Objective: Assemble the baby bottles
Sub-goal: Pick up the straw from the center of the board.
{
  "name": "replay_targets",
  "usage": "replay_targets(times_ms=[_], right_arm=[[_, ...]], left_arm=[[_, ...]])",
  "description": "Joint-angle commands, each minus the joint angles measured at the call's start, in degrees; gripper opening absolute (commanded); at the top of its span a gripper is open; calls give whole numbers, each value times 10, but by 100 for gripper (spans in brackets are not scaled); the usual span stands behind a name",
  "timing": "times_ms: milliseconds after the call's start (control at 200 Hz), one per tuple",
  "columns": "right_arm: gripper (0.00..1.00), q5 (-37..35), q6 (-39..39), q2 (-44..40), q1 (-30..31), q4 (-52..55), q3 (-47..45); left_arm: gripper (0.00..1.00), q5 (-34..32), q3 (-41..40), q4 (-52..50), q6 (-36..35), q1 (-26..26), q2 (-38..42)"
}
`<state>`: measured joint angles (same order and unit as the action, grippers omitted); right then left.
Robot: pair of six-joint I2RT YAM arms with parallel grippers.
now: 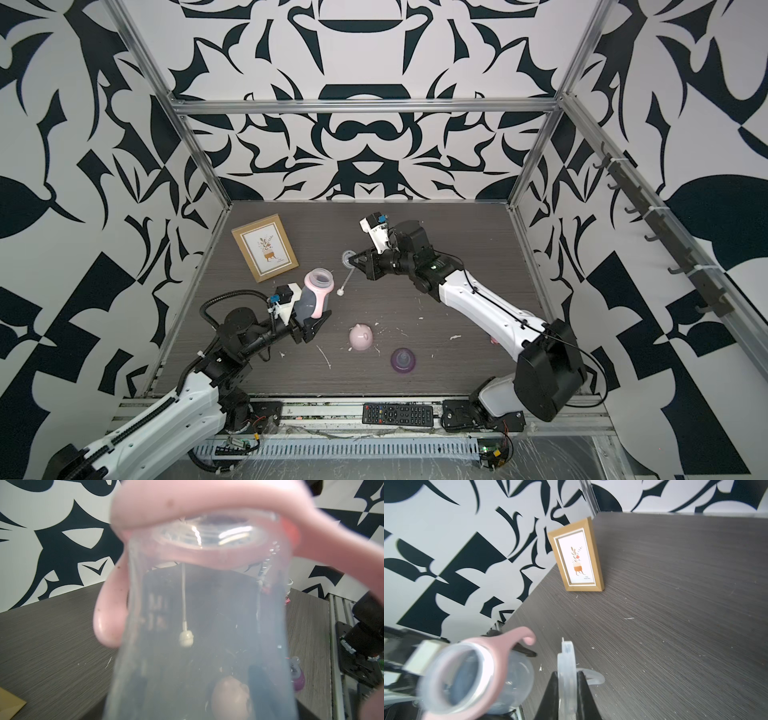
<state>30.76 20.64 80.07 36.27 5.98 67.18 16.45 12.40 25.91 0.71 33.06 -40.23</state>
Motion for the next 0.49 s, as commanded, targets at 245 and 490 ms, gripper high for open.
replay_targets(times_ms=[245,490], right_arm=[[3,1,-19,-64,77,125,136],[3,-9,-18,-68,114,128,164]], left_arm=[[19,38,-24,146,-63,0,-97],[18,72,-30,159,-75,0,-99]])
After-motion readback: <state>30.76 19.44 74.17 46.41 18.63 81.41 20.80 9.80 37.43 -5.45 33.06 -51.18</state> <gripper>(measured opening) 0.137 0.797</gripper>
